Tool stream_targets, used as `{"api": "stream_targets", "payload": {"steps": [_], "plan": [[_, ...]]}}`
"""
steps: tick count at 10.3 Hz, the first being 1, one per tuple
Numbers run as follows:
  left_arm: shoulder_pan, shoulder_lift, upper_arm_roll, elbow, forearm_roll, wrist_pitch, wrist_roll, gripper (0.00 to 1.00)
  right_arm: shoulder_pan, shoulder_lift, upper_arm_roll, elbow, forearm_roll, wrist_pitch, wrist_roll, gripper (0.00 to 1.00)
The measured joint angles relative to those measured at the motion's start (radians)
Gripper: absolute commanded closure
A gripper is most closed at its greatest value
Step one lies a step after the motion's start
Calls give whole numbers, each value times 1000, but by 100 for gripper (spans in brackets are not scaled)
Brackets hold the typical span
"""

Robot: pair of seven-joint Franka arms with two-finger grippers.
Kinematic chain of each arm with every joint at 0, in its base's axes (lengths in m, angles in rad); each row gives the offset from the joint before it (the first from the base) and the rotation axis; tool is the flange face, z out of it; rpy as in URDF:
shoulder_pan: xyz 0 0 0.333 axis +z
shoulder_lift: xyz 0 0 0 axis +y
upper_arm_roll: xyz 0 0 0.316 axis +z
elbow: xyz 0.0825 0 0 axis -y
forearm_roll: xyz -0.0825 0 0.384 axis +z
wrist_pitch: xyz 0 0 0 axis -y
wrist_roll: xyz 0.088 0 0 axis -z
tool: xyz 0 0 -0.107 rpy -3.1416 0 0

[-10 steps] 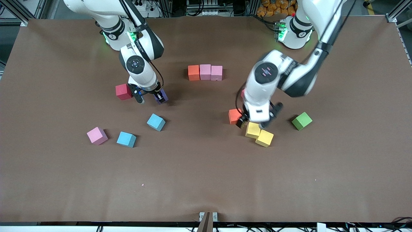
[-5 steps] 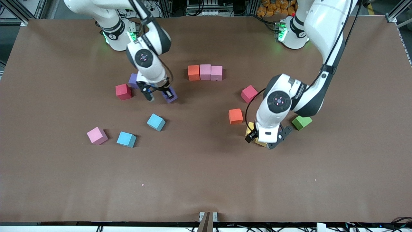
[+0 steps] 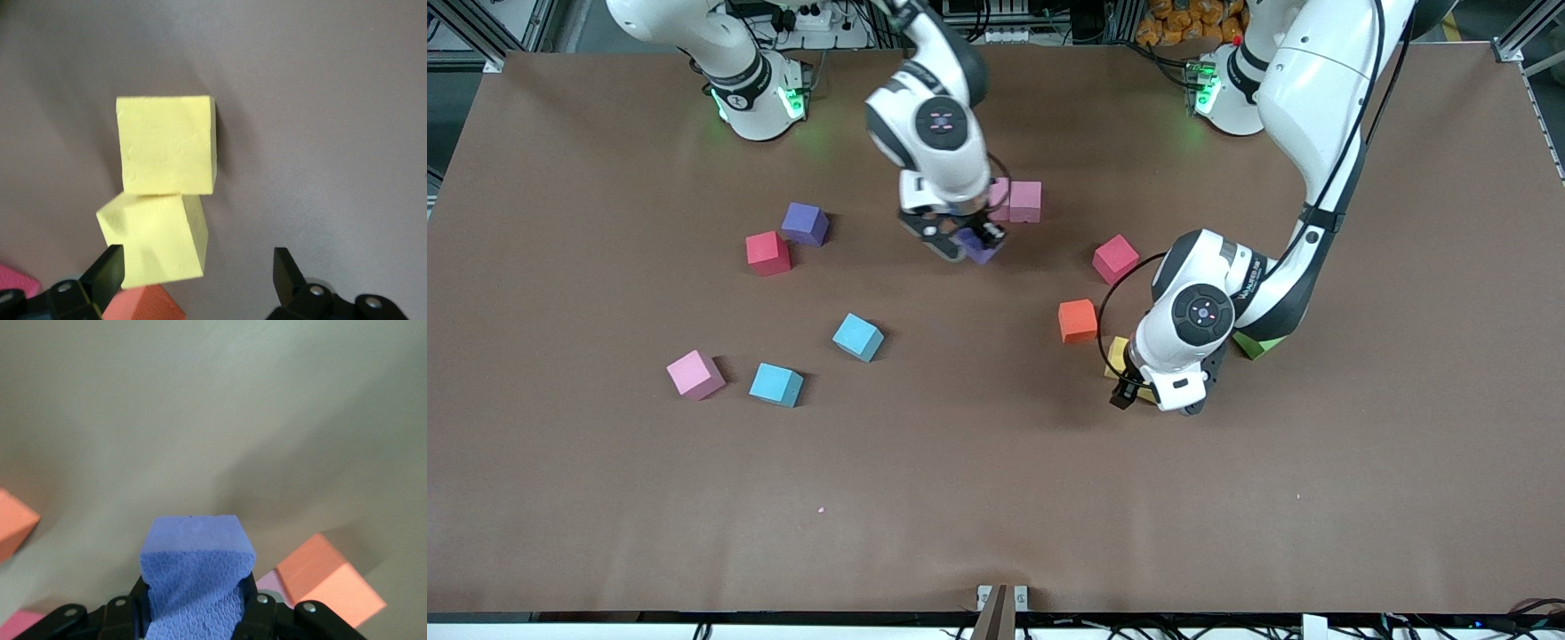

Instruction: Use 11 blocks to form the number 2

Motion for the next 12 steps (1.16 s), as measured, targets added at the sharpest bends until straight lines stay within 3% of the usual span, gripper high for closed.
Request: {"api": "stream_targets", "payload": {"steps": [4,9,10,12], "plan": [[-11,5,0,-46,-8,-5,-141,1,80,163,1,197,-84,-122,-180,76],[-12,6,1,-87,-9,-6,-166,0,150,199,0,258,-137,-147,-480,70],[-12,6,1,-90,-9,-6,-166,2,149,199,-2,269,-143,-147,-509,70],[-12,9,1,-93,-9,-7,-166,23,149,201,-10,275,-150,-150,-534,70]]}}
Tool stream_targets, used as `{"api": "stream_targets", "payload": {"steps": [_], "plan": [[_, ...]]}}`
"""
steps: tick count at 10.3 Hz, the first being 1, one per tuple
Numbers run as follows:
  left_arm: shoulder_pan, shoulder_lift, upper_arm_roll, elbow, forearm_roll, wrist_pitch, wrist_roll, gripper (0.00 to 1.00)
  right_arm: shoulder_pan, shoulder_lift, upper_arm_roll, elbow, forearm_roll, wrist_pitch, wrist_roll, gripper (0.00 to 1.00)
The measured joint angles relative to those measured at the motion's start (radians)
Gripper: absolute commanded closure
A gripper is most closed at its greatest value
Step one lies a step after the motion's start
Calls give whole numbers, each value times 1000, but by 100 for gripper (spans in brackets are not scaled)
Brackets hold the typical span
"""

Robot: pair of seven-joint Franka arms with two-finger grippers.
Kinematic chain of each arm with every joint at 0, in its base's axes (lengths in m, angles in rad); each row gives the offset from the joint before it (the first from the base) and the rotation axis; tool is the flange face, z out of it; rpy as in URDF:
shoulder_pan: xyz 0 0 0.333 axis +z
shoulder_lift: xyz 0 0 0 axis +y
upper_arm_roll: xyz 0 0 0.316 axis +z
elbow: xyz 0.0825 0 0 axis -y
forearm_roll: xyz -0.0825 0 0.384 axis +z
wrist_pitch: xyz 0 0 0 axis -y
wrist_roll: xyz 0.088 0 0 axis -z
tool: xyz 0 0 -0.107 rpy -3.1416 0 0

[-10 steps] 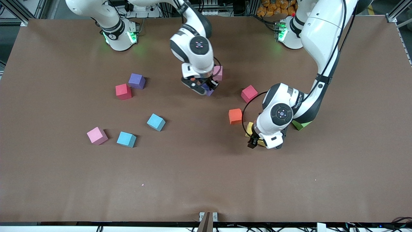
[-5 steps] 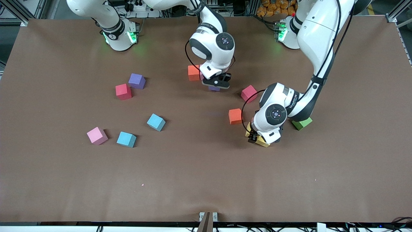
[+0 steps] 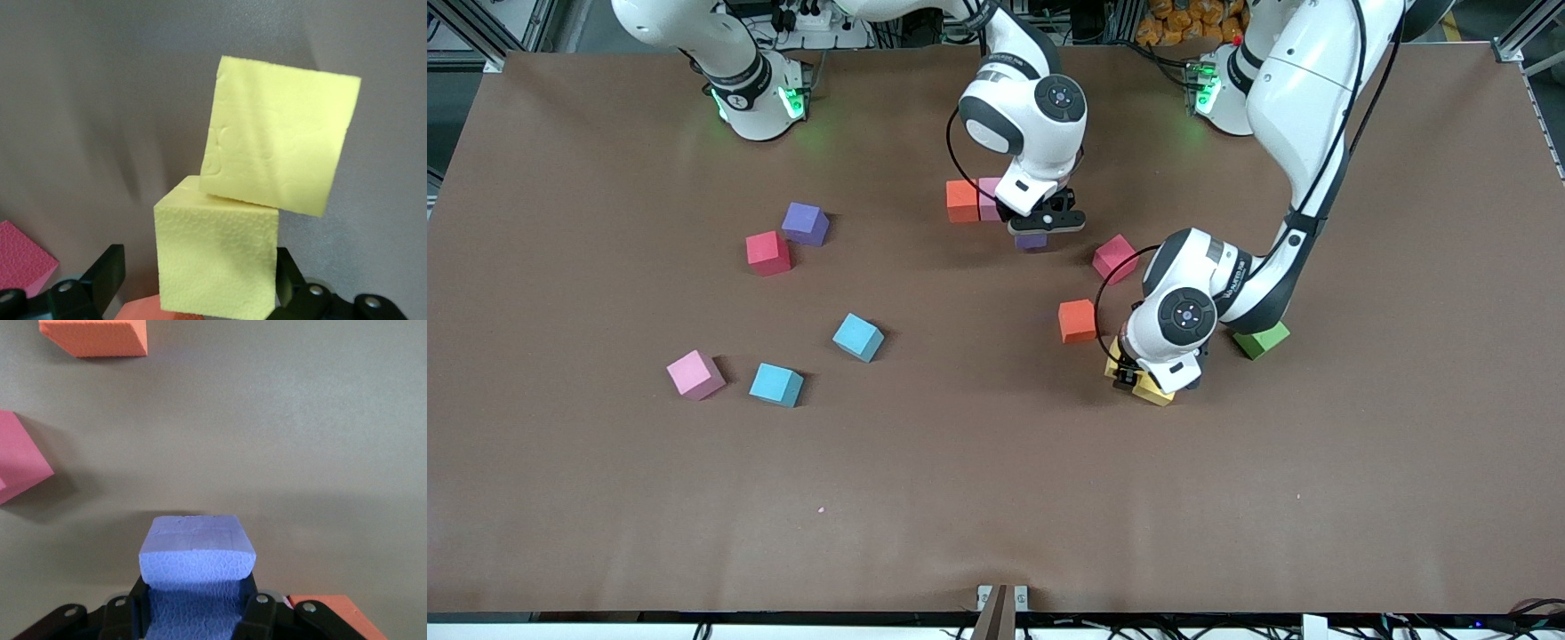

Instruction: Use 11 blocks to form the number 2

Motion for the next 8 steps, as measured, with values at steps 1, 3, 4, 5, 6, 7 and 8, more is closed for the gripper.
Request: {"api": "stream_targets", "payload": {"steps": [1,3,4,5,6,7,8], "plan": [[0,3,1,0,0,0,0,27,-1,4,-2,0,-4,-2,-1,70],[0,8,2,0,7,0,2,51,-3,17,-5,0,-8,-2,-1,70],[0,8,2,2,9,1,11,61,-4,24,-6,0,-9,-2,0,70],[0,8,2,4,10,1,36,63,-4,31,-6,0,-9,-2,0,70],[1,8,5,6,10,1,88,64,-4,39,-6,0,-9,0,0,70],[3,7,10,12,10,1,141,64,-3,44,-5,0,-10,2,0,70],[5,3,13,21,11,2,182,64,-3,50,-4,0,-10,6,0,69]]}}
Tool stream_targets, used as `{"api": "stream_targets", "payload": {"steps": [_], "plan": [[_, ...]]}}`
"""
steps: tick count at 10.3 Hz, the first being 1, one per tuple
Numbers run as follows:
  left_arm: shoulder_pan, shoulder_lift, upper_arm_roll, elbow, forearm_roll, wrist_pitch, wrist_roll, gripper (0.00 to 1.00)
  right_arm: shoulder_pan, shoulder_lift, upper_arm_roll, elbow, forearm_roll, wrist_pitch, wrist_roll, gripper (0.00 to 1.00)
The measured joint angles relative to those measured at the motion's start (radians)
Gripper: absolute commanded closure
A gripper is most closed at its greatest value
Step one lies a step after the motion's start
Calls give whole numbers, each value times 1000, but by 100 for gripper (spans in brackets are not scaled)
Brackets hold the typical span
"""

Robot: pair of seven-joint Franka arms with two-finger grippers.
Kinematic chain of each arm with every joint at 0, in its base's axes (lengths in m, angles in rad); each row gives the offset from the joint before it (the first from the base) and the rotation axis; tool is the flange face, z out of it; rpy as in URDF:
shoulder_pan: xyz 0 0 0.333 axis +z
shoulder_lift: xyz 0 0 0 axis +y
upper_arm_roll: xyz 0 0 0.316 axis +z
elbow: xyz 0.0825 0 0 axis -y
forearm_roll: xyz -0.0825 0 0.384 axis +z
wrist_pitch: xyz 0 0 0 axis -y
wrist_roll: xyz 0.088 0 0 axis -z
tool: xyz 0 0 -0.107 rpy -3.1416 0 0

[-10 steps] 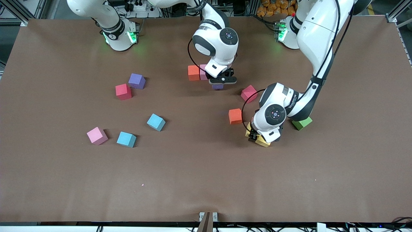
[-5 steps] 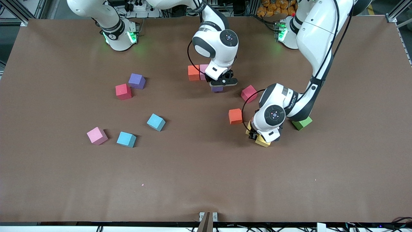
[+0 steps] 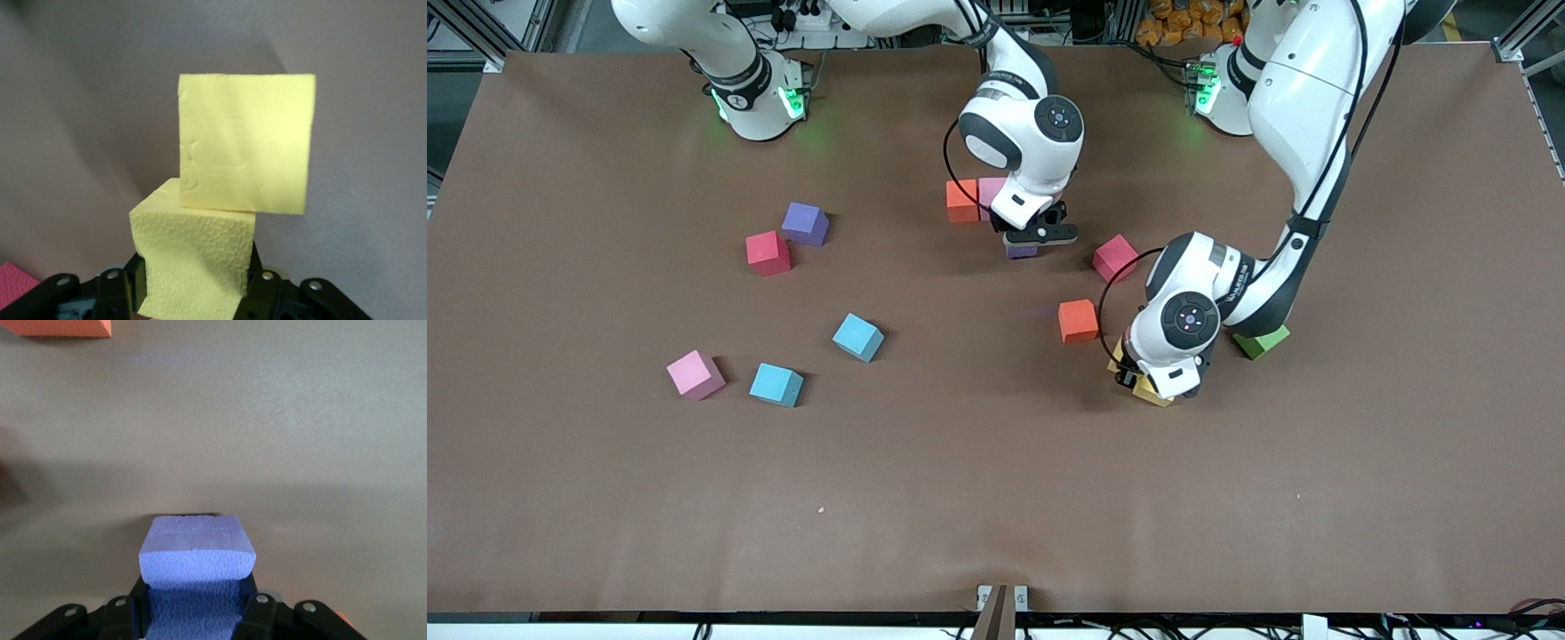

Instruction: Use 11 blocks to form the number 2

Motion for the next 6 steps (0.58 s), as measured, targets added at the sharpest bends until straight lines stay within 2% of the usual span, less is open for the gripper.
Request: {"api": "stream_targets", "payload": {"steps": [3,6], "plan": [[-2,-54,0,17,1,-43,160,63,4,12,2,0,-1,14,1,67],[-14,-94,-4,76,1,-189,209,60,9,15,4,0,-1,15,6,67]]}}
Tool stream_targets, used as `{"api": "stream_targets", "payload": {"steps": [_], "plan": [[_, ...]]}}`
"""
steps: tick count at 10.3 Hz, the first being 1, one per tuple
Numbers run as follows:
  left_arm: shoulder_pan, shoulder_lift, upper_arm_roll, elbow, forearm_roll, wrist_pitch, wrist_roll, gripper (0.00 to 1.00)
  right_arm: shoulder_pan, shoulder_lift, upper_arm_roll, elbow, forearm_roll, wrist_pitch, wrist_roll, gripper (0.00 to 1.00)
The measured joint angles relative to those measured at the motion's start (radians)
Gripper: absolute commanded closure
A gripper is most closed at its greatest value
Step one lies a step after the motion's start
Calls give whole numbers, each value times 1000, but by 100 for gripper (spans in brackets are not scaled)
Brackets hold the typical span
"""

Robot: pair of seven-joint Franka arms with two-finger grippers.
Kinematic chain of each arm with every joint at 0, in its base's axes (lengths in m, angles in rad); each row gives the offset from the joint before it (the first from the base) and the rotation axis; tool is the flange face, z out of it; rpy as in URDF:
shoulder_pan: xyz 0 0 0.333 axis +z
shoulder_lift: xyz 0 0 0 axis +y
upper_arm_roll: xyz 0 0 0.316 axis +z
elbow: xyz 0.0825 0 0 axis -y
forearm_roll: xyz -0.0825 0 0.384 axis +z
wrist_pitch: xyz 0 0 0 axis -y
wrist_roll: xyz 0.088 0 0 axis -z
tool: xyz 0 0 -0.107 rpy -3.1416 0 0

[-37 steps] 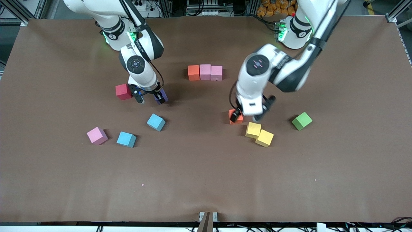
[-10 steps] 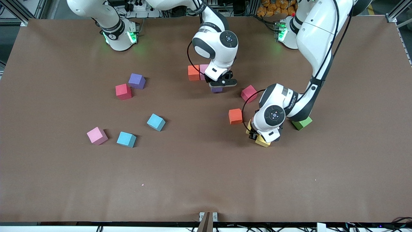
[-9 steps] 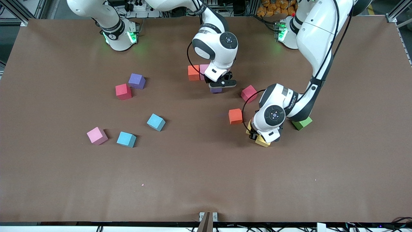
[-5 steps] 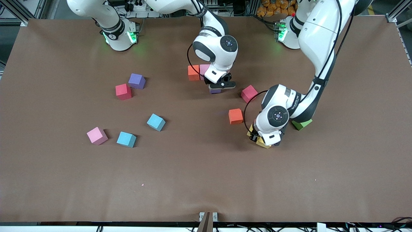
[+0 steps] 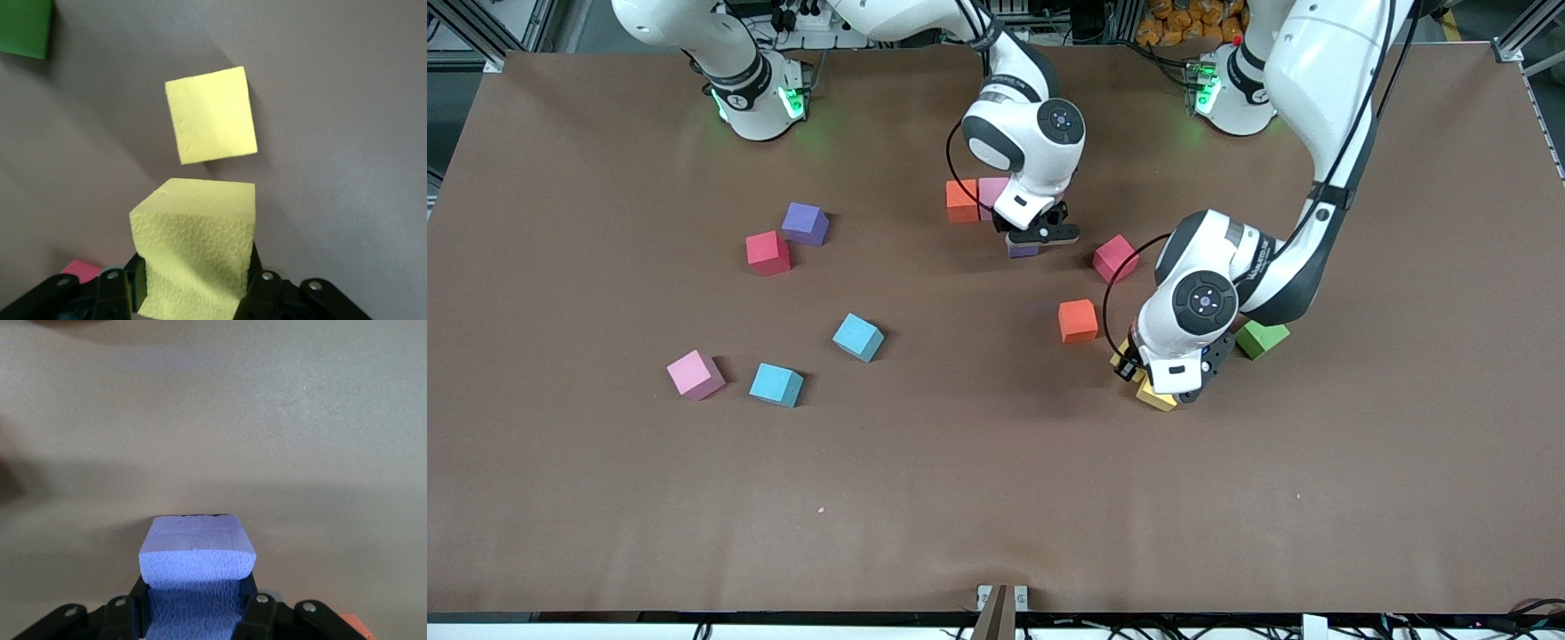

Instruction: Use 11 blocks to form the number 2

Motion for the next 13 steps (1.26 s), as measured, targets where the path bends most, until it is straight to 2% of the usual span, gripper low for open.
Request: {"api": "stream_targets", "payload": {"steps": [3,13], "plan": [[-2,-16,-1,44,0,-103,59,60,7,1,2,0,0,0,8,67],[-2,-45,1,48,0,-198,194,60,27,6,2,0,0,0,55,62]]}}
